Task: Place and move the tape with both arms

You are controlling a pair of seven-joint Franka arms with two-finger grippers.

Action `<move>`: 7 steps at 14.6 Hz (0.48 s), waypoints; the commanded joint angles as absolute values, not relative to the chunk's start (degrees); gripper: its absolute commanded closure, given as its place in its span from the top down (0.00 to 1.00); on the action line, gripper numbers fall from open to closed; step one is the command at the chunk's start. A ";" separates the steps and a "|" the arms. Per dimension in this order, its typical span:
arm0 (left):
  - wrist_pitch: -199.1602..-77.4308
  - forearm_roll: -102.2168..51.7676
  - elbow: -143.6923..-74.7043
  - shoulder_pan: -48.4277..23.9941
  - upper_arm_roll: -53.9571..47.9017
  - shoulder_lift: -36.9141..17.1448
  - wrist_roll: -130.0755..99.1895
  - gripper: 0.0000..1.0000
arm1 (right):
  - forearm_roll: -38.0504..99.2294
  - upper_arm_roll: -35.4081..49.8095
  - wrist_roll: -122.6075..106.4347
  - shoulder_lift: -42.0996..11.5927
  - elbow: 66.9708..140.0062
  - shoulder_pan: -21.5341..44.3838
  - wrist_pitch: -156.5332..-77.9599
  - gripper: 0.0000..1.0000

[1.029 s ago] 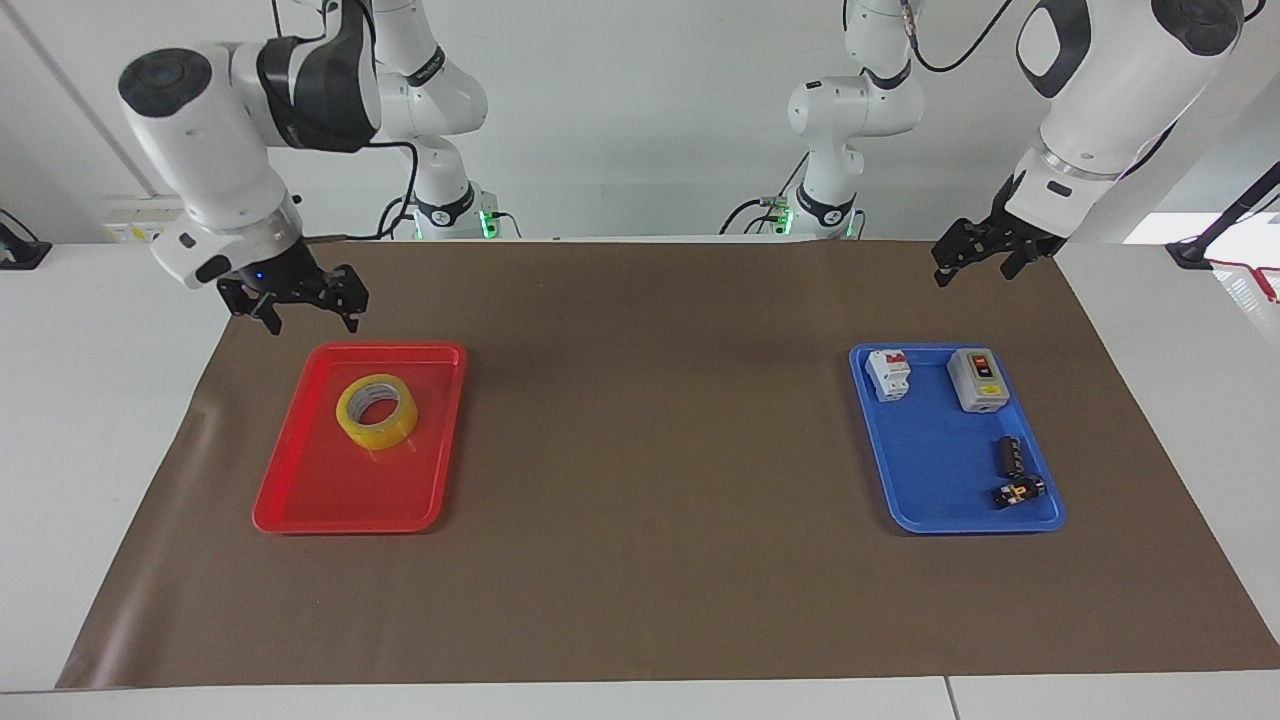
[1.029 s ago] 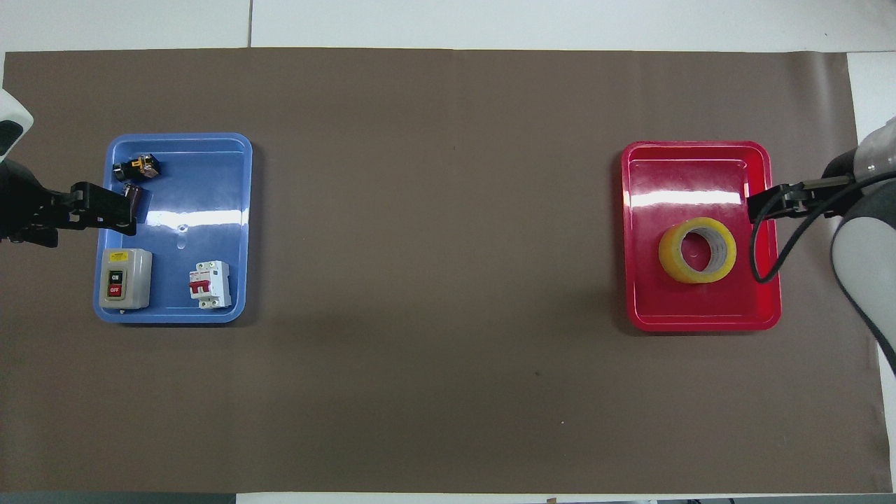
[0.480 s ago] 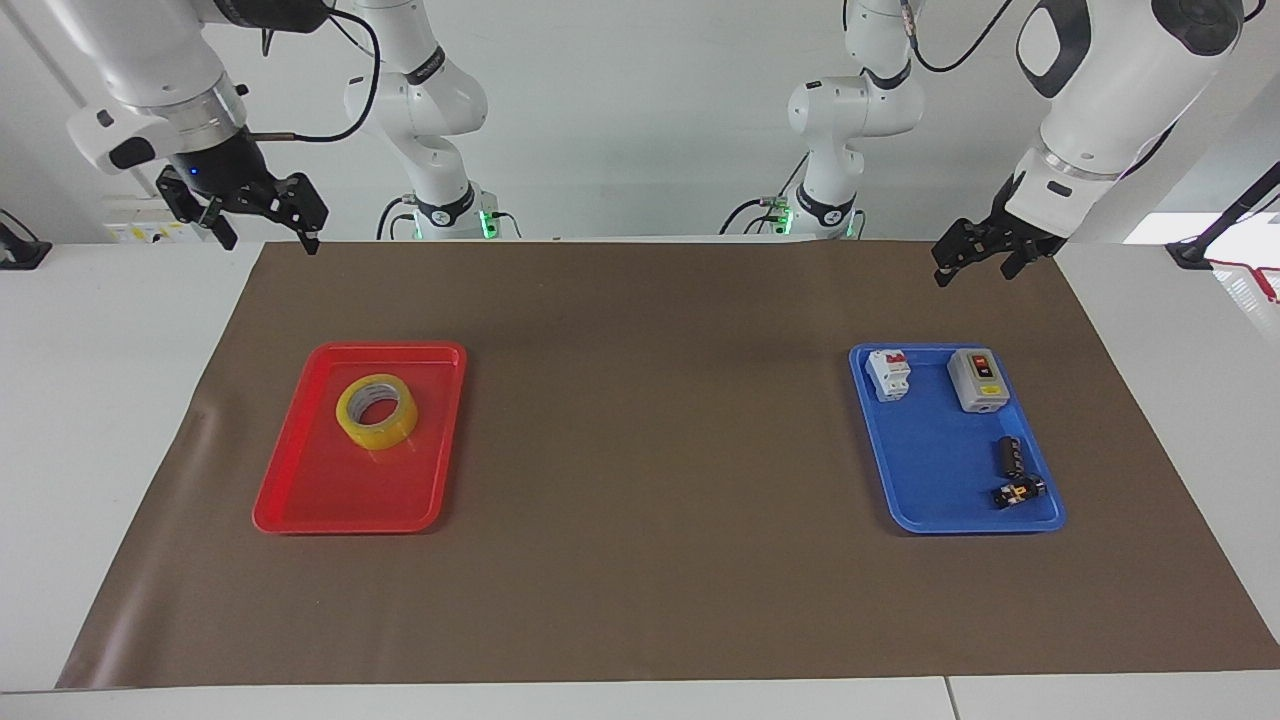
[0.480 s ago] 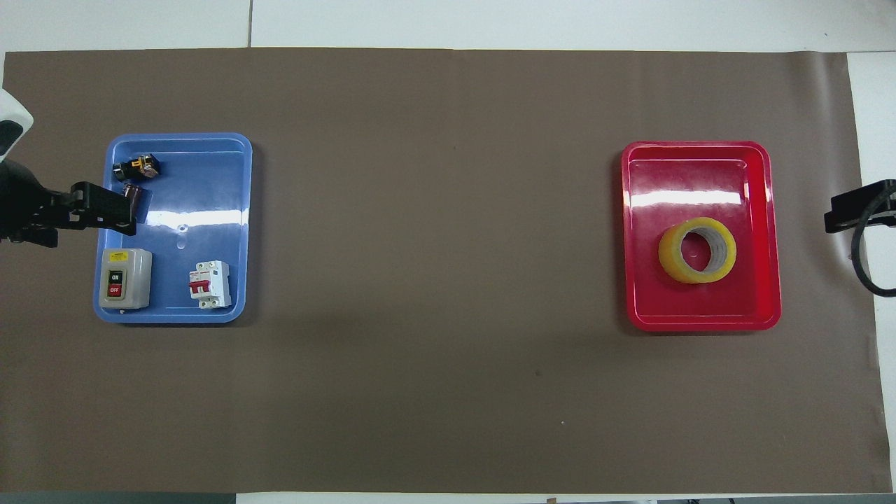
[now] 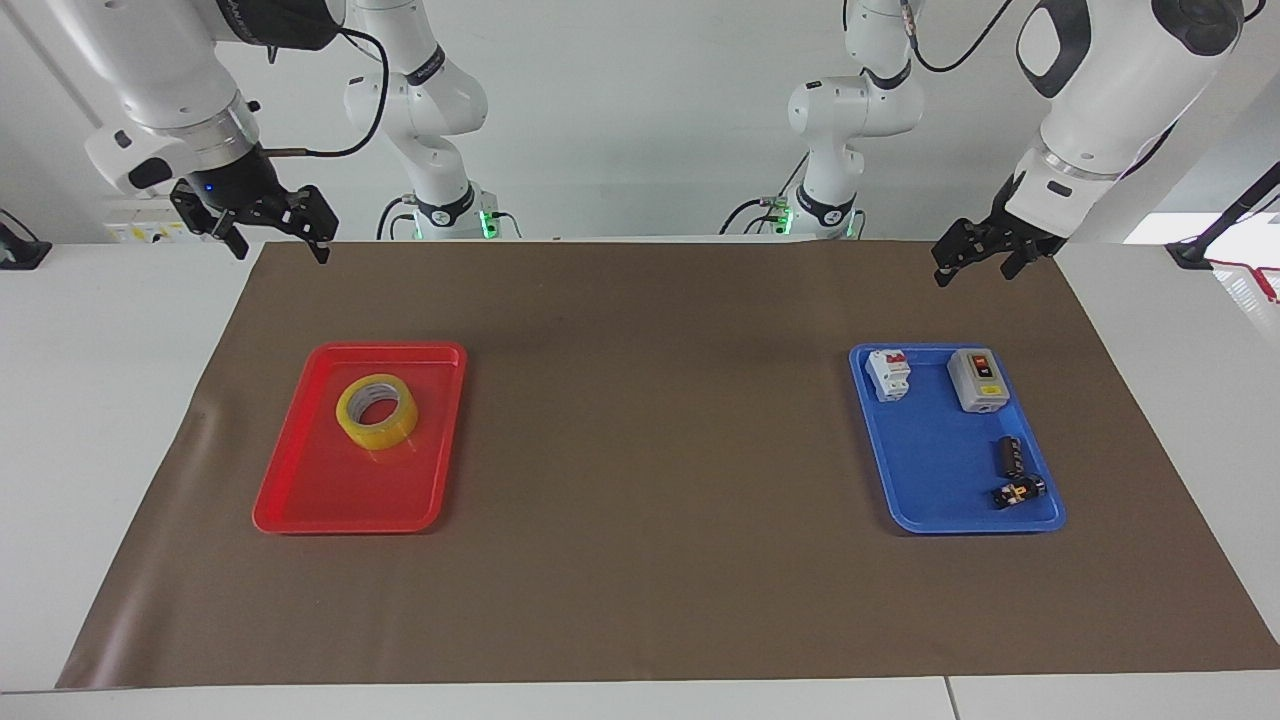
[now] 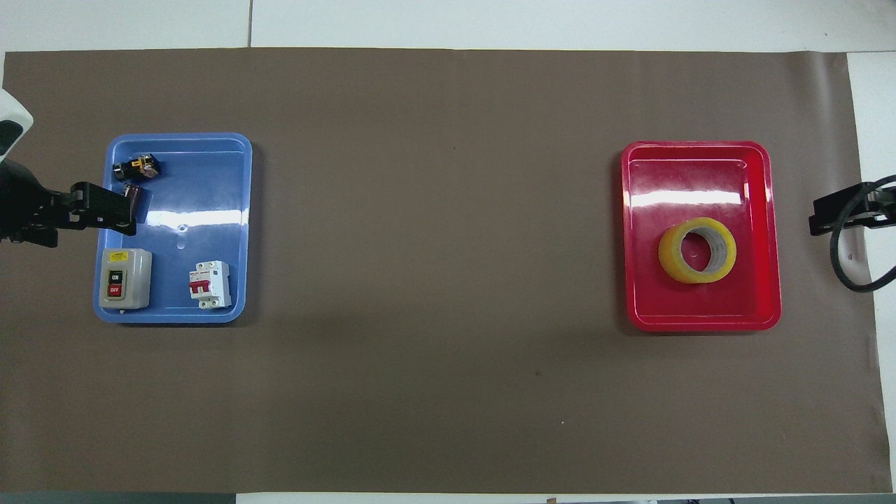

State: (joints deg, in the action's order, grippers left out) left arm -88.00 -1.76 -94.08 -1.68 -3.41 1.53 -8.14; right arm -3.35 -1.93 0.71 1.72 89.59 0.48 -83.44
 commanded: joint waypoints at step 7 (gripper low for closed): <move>-87.71 -2.55 -94.22 -0.88 -3.60 2.11 -7.91 1.00 | -2.64 -1.23 -1.85 2.29 90.09 0.35 -84.02 1.00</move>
